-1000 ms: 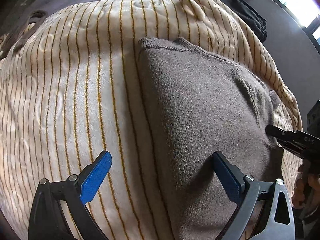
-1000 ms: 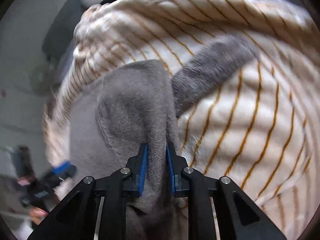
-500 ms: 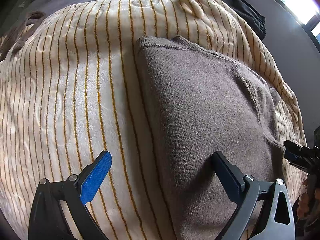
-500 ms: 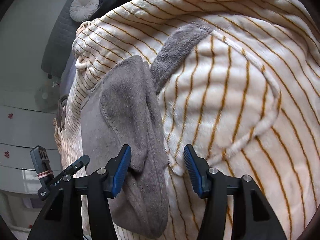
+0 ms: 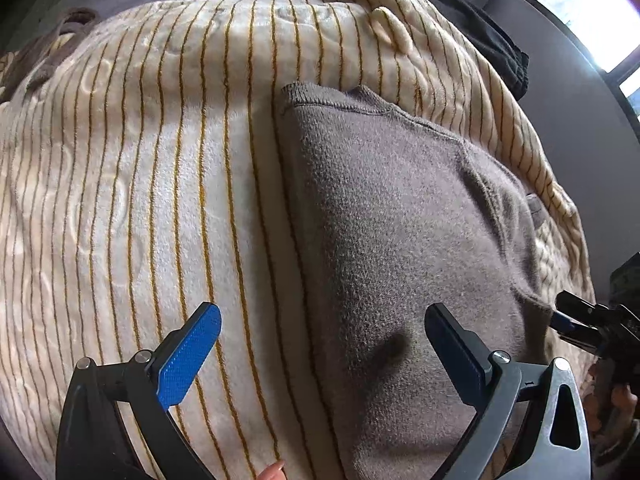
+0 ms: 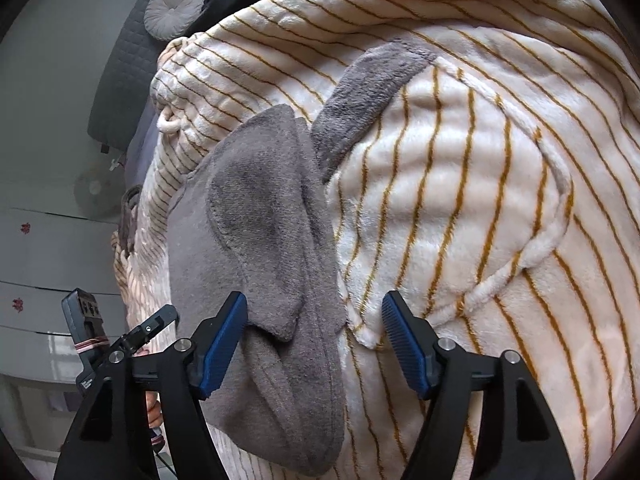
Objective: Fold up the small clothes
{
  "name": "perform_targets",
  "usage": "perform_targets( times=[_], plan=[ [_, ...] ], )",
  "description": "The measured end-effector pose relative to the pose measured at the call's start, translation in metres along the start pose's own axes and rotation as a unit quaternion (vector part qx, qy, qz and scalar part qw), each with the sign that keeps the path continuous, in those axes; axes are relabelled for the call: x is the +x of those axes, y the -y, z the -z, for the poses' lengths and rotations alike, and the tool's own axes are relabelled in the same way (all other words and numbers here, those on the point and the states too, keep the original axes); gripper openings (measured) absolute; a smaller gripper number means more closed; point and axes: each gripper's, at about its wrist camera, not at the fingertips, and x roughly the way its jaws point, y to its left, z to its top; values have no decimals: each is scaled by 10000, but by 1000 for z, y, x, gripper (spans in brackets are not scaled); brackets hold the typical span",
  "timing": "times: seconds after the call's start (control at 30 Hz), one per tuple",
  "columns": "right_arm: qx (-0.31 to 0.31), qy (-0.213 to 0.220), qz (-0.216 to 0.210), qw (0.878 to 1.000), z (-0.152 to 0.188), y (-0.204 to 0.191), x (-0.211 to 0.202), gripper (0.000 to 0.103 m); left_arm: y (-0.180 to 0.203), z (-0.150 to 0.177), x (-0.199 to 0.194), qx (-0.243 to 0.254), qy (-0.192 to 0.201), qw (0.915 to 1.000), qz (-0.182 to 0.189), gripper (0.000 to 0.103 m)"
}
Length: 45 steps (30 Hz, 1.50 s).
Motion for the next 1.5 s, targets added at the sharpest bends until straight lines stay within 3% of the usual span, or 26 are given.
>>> perform_targets(
  times=[0.2, 0.33, 0.4, 0.53, 0.77, 0.83, 0.87, 0.9, 1.0, 1.17, 1.33, 1.5],
  plan=[
    [-97, -300, -549, 9980, -19, -1, 17, 74, -9, -11, 14, -85, -340, 9981, 515, 102],
    [-195, -767, -895, 9928, -30, -1, 43, 74, -6, -12, 38, -143, -730, 9890, 1281, 102],
    [-319, -988, -1000, 9896, -35, -5, 55, 74, -1, -13, 45, -140, -750, 9868, 1428, 102],
    [-484, -1253, -1186, 9838, -43, -17, 72, 75, 12, -22, 54, -100, -628, 9858, 1555, 102],
    [-644, -1542, -1329, 9769, -52, -24, 100, 76, 18, -28, 67, -22, -486, 9887, 1415, 101],
    [-648, -1516, -1262, 9782, -50, -27, 98, 63, 18, -25, 61, 17, -336, 9899, 1378, 90],
    [-654, -1526, -1263, 9780, -49, -28, 97, 44, 18, -24, 55, 61, -236, 9902, 1372, 79],
    [-554, -1569, -1394, 9762, -46, -28, 96, 35, 18, -24, 52, 76, -180, 9901, 1392, 67],
    [-368, -1501, -1871, 9701, -43, -34, 89, 32, 13, -26, 37, 41, -66, 9879, 1551, 46],
    [-232, -1439, -2316, 9618, -33, -60, 73, 33, 8, -28, 7, -26, -34, 9828, 1845, 46],
    [-253, -1476, -2450, 9579, -16, -90, 61, 33, -8, -18, -33, -115, 53, 9813, 1922, 46],
    [-189, -1619, -2491, 9547, 20, -119, 61, 33, -34, 10, -71, -105, 5, 9842, 1767, 46]
  ],
)
